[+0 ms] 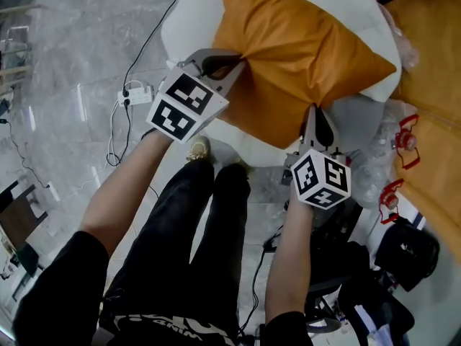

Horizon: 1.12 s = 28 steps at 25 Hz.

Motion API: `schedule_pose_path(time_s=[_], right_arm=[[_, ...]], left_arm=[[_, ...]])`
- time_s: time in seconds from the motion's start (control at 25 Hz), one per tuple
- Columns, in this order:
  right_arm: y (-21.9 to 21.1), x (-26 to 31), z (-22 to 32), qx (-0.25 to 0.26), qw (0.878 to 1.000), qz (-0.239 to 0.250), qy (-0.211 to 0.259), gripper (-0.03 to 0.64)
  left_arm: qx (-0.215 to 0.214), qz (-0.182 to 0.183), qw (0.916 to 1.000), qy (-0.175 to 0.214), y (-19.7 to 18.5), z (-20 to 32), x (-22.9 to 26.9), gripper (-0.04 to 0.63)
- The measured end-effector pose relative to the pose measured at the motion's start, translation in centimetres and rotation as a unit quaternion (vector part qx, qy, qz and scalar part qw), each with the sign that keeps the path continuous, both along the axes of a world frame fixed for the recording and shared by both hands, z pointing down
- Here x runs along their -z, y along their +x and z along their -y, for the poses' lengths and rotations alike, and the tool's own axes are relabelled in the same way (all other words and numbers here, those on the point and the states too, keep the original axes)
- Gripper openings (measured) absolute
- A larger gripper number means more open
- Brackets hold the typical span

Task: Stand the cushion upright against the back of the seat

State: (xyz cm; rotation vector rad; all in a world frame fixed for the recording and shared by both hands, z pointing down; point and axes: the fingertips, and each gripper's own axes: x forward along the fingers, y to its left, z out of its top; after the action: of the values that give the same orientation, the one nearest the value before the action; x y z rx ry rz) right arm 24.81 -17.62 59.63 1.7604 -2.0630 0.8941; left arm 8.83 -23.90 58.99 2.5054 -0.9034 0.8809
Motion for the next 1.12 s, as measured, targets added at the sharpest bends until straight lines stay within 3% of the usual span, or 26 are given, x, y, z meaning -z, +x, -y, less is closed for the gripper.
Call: schedule_pose_path(time_s=[0.32, 0.64, 0.8, 1.12], right_arm=[[3.0, 4.7, 7.4, -0.011, 0.998, -0.016, 0.058, 0.029], [6.4, 6.5, 12.1, -0.031, 0.994, -0.041, 0.098, 0.029], [7.3, 5.4, 13.0, -0.036, 0.993, -0.041, 0.106, 0.029], [6.1, 2.3, 12.9, -0.01, 0.994, -0.039, 0.104, 0.029]], left_arm=[[-0.009, -0.017, 0.9965, 0.082, 3.6, 8.8, 5.3, 0.011], [-0.019, -0.017, 0.9917, 0.126, 7.5, 14.6, 6.6, 0.011], [-0.01, -0.007, 0.991, 0.134, 8.6, 16.1, 5.0, 0.011], [0.025, 0.0, 0.9939, 0.107, 8.0, 17.0, 0.7, 0.011]])
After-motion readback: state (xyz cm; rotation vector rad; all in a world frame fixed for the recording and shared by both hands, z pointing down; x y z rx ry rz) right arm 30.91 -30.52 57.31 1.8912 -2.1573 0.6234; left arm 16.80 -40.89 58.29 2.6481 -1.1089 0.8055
